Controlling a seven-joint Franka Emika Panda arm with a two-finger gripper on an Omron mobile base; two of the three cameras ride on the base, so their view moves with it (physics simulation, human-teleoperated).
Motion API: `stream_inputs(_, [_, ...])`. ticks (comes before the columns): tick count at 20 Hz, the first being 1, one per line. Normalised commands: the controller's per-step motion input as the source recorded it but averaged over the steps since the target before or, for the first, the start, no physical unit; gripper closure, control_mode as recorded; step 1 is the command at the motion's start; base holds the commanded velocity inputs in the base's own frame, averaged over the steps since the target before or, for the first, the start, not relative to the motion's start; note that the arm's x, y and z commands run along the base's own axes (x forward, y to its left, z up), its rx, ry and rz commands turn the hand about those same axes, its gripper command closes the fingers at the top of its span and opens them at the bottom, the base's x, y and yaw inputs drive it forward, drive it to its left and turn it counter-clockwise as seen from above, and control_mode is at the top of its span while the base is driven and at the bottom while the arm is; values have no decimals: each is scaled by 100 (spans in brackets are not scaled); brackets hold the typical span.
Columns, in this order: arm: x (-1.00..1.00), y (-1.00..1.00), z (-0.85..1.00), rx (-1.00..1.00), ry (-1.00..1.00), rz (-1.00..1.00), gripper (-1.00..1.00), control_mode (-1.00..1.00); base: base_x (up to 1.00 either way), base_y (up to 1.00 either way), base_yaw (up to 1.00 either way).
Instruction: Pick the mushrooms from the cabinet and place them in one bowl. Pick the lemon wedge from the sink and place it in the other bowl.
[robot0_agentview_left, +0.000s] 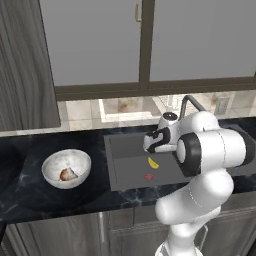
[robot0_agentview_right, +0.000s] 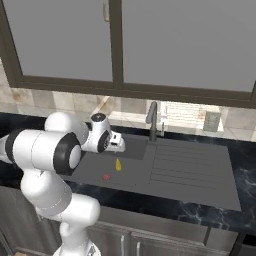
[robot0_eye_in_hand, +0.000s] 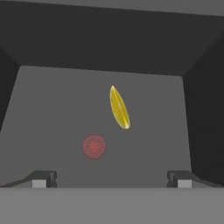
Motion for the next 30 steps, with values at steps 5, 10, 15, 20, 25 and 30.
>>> stream_inputs(5, [23, 0, -34, 0, 4, 0, -100, -100, 0, 0, 0])
stream_inputs(10, [20, 0, -36, 0, 3, 0, -100, -100, 0, 0, 0])
stream_inputs(15, [20, 0, -32, 0, 0, 0, -100, -100, 0, 0, 0])
stream_inputs(20, [26, -1, -29, 0, -1, 0, -100, -100, 0, 0, 0])
stream_inputs(25, [27, -1, -34, -2, 0, -1, -100, -100, 0, 0, 0])
stream_inputs(30, [18, -3, -31, -1, 0, 0, -100, -100, 0, 0, 0])
